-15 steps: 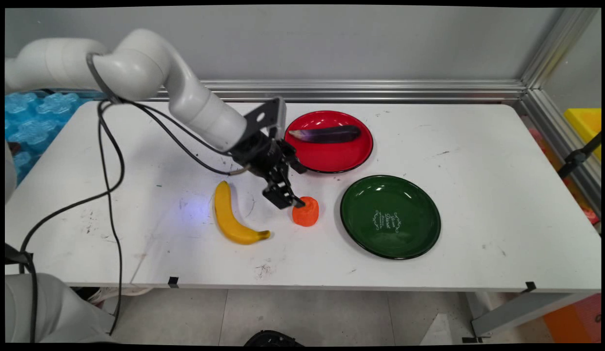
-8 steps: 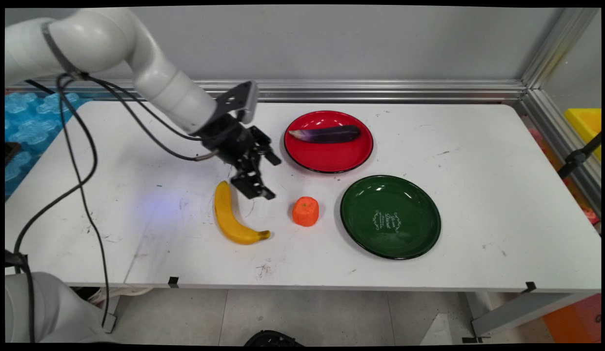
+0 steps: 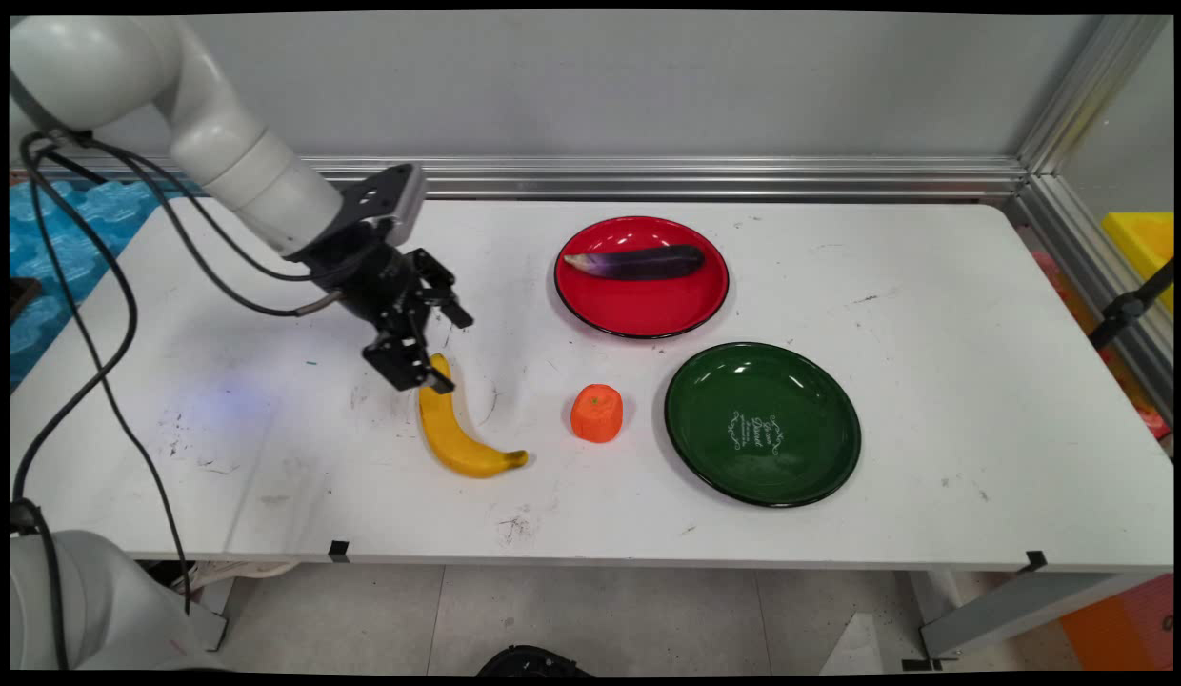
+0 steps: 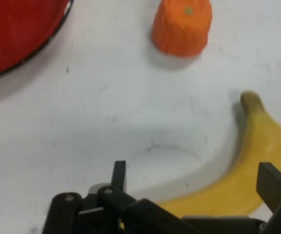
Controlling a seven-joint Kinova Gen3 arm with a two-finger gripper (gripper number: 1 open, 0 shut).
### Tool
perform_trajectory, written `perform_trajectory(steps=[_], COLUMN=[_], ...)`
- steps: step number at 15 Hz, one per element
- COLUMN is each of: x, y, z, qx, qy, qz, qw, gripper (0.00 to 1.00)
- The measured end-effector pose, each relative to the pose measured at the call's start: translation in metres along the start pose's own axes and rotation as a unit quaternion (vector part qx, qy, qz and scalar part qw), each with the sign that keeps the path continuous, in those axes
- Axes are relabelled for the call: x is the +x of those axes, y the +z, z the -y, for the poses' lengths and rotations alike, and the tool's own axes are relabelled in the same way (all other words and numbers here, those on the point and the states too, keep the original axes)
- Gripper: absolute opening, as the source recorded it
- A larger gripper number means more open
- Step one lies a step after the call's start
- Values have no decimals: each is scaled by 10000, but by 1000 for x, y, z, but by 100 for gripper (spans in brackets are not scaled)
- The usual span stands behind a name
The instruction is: Pick up the eggplant from the red plate
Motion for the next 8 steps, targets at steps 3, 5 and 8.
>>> perform_trajectory(steps=[3, 5, 8], x=[-17, -25, -33], y=[-8, -12, -16], z=[2, 4, 7], qx=[20, 35, 57], qy=[-41, -62, -85], qz=[137, 202, 258], qw=[9999, 9998, 9996], gripper=[100, 100, 100])
